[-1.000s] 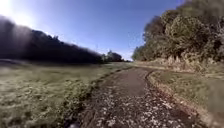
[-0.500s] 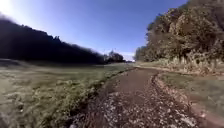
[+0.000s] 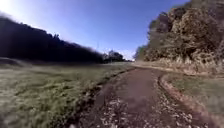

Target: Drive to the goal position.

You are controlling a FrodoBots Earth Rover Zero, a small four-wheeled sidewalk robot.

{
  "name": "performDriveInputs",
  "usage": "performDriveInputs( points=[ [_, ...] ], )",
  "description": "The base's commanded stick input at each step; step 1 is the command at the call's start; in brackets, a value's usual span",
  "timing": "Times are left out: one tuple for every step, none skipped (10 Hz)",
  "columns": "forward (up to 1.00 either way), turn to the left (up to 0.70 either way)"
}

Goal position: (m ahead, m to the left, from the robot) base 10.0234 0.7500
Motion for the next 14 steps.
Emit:
performDriveInputs(
  points=[
    [0.85, -0.34],
    [0.85, 0.00],
    [0.85, 0.00],
    [0.85, 0.00],
    [0.85, 0.00],
    [0.85, 0.00],
    [0.85, 0.00],
    [0.85, 0.00],
    [0.85, 0.00],
    [0.85, 0.00],
    [0.85, -0.09],
    [0.85, -0.20],
    [0.85, -0.34],
    [0.85, -0.34]
  ],
)
